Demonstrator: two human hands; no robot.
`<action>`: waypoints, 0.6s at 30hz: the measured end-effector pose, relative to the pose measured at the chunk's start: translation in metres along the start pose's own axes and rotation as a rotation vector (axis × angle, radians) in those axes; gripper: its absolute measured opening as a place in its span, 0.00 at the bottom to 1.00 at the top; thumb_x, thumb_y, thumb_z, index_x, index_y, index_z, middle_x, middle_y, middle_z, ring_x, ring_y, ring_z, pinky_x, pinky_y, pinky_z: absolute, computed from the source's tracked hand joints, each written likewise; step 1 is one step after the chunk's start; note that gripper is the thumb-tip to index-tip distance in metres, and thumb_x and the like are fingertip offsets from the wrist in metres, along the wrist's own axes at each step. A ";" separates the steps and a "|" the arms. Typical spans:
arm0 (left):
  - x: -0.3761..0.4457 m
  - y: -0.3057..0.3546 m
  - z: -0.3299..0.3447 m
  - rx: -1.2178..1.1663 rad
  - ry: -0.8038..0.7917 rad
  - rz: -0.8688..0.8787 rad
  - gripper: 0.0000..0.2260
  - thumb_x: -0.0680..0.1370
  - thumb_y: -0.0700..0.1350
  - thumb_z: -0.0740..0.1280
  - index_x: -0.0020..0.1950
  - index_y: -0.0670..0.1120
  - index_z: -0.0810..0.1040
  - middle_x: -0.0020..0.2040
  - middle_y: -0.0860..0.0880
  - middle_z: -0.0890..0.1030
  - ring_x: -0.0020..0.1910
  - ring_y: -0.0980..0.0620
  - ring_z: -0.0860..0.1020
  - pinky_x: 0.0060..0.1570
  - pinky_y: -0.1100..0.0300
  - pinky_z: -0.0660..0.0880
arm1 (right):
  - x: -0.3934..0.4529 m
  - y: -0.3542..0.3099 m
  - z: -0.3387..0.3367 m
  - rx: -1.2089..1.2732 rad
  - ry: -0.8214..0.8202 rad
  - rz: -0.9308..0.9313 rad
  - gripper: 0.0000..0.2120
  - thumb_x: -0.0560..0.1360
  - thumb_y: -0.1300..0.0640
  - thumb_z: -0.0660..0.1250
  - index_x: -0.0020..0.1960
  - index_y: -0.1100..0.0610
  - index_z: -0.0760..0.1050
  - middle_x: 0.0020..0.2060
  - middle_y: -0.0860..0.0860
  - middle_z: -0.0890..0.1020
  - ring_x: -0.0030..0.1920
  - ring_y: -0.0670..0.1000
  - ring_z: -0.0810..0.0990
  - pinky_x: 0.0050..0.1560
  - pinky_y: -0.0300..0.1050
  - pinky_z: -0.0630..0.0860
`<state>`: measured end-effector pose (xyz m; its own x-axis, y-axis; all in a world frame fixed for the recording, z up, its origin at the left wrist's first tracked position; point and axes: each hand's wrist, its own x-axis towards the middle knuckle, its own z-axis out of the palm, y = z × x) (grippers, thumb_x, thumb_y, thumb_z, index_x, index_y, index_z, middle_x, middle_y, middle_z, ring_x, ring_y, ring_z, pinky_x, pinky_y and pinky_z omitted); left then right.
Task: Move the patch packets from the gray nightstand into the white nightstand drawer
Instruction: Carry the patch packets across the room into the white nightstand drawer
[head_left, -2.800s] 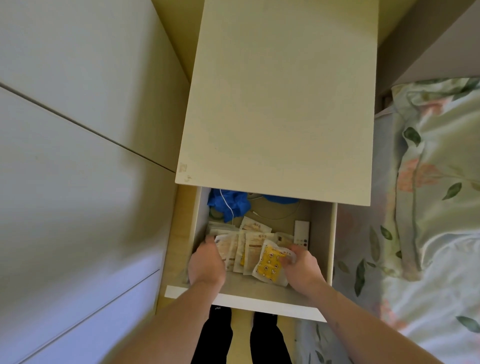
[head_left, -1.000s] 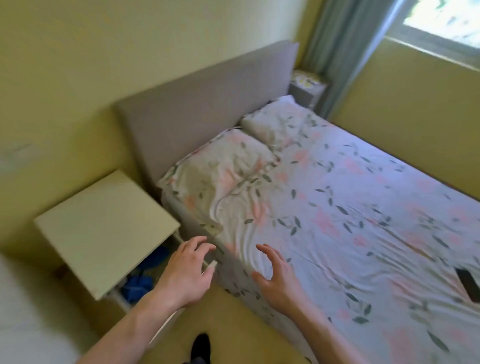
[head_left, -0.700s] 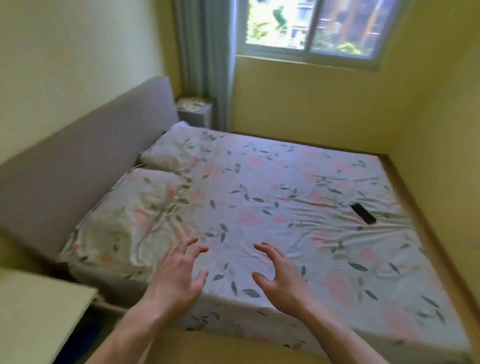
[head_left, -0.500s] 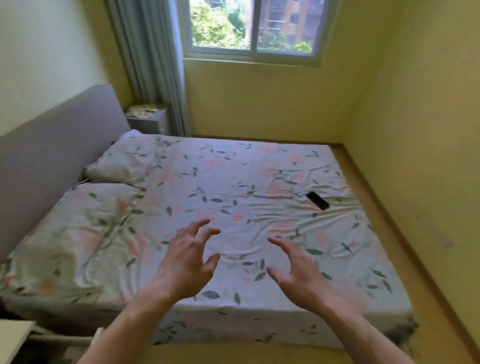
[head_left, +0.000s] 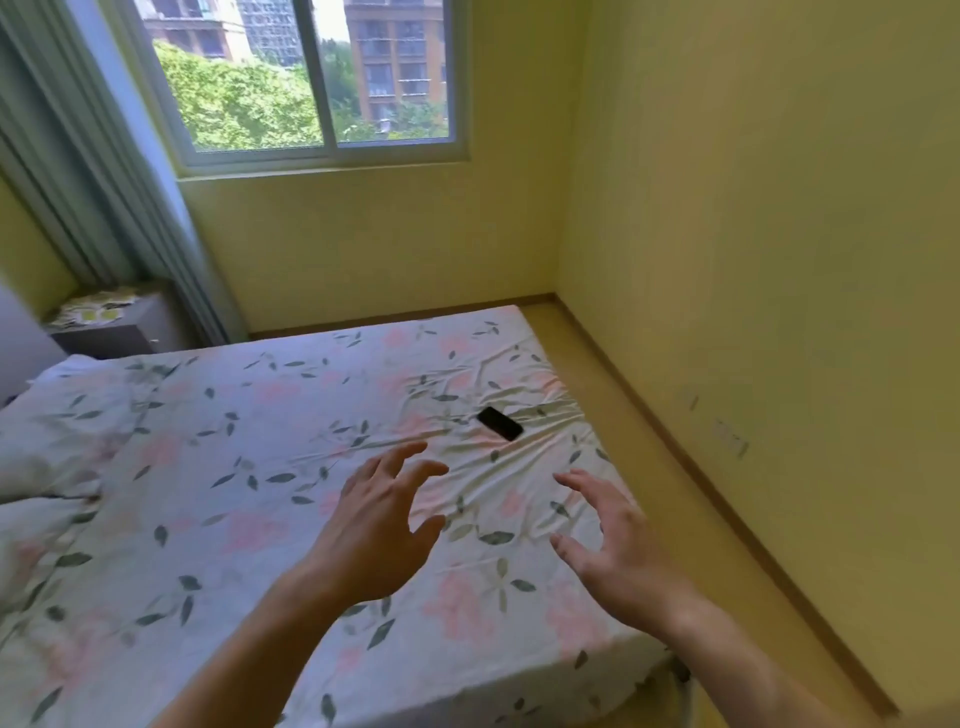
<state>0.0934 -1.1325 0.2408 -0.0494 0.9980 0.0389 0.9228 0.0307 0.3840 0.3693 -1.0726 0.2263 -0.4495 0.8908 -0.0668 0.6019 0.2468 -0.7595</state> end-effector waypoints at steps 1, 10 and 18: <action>0.019 0.011 0.007 0.002 -0.003 0.012 0.23 0.80 0.60 0.65 0.73 0.64 0.66 0.80 0.59 0.56 0.79 0.52 0.57 0.78 0.49 0.57 | 0.007 0.011 -0.015 0.005 0.006 0.008 0.28 0.80 0.48 0.68 0.77 0.38 0.62 0.76 0.35 0.61 0.76 0.38 0.60 0.76 0.41 0.61; 0.203 0.109 0.077 -0.019 -0.061 0.026 0.23 0.79 0.60 0.66 0.74 0.63 0.66 0.79 0.57 0.59 0.78 0.50 0.60 0.77 0.50 0.59 | 0.080 0.121 -0.170 -0.037 0.091 0.110 0.28 0.80 0.48 0.69 0.76 0.38 0.64 0.75 0.34 0.62 0.74 0.37 0.60 0.76 0.41 0.60; 0.359 0.274 0.138 -0.077 -0.100 0.213 0.24 0.78 0.61 0.65 0.74 0.64 0.65 0.80 0.59 0.58 0.80 0.52 0.56 0.78 0.46 0.58 | 0.129 0.225 -0.313 -0.001 0.219 0.202 0.28 0.79 0.50 0.70 0.76 0.38 0.65 0.75 0.36 0.64 0.74 0.41 0.64 0.77 0.45 0.64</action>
<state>0.3814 -0.7579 0.2329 0.1853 0.9820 0.0364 0.8762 -0.1819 0.4463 0.6528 -0.7825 0.2490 -0.1676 0.9830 -0.0748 0.6651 0.0567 -0.7446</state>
